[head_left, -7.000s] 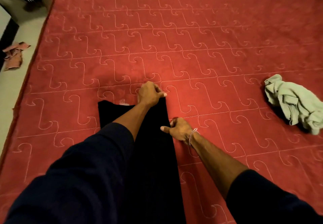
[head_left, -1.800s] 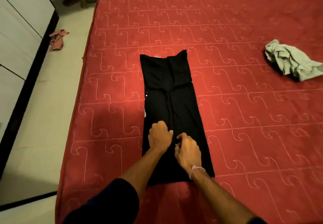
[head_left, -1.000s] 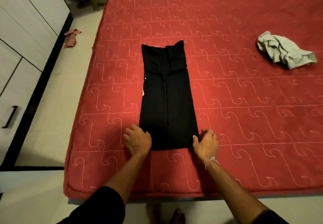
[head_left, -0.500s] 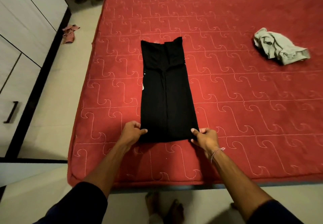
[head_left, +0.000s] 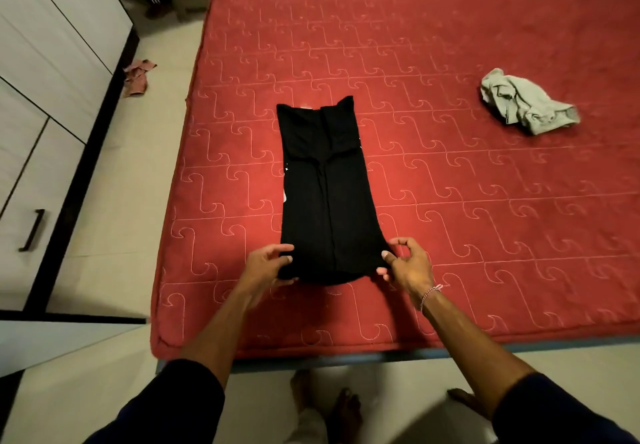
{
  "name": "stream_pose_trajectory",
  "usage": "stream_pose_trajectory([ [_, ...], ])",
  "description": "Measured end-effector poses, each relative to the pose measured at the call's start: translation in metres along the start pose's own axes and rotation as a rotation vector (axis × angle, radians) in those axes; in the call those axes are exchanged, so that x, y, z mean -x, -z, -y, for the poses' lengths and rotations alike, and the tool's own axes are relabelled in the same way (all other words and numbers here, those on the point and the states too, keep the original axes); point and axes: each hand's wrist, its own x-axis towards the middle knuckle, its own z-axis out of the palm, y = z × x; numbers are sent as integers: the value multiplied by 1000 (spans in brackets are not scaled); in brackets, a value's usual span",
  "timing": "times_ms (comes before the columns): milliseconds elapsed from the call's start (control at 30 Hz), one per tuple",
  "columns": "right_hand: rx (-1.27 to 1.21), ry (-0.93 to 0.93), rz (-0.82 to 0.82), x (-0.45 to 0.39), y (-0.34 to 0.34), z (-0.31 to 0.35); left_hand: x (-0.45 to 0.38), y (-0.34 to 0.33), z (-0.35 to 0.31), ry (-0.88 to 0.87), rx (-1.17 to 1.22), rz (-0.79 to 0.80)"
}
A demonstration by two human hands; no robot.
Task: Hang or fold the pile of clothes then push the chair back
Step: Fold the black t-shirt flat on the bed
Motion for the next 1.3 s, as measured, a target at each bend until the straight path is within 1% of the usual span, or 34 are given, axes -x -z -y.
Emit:
stream_pose_trajectory([
  [133,-30,-23,-12,-20,-5,43,-22,4,-36,71,34,-19],
  [233,-110,-63,5,-47,-11,73,-52,4,-67,116,113,16],
  [300,-99,-63,31,-70,-16,88,-79,3,-82,115,135,61],
  [367,-78,-51,56,-98,-25,98,-109,1,-94,105,102,58],
  [533,-50,12,101,-157,-52,91,-172,-5,-89,70,23,-58],
  [600,-49,96,147,-170,-60,76,-180,-5,-77,-6,4,-109],
  [633,-44,157,140,-173,-63,68,-182,-5,-69,-79,-16,-128],
  [700,35,330,66,-169,-66,51,-181,-6,-54,-249,-128,-138],
  [767,226,541,13,-156,-65,37,-169,-7,-42,-403,-314,-128],
  [833,477,738,32,-143,-59,20,-153,-6,-28,-630,-625,-113],
  [900,752,845,56,-137,-52,2,-141,-4,-14,-832,-1025,-51],
  [933,869,871,57,-134,-49,-6,-139,-2,-6,-864,-1182,-28],
  [967,954,874,62,-134,-47,-13,-138,-1,0,-865,-1283,-22],
  [1133,1217,771,123,-134,-50,-13,-145,-10,19,-828,-1520,-102],
  [1233,1338,697,118,-133,-55,-5,-143,-17,23,-760,-1525,-131],
  [1300,1371,711,109,-131,-53,-2,-139,-17,20,-735,-1499,-117],
])
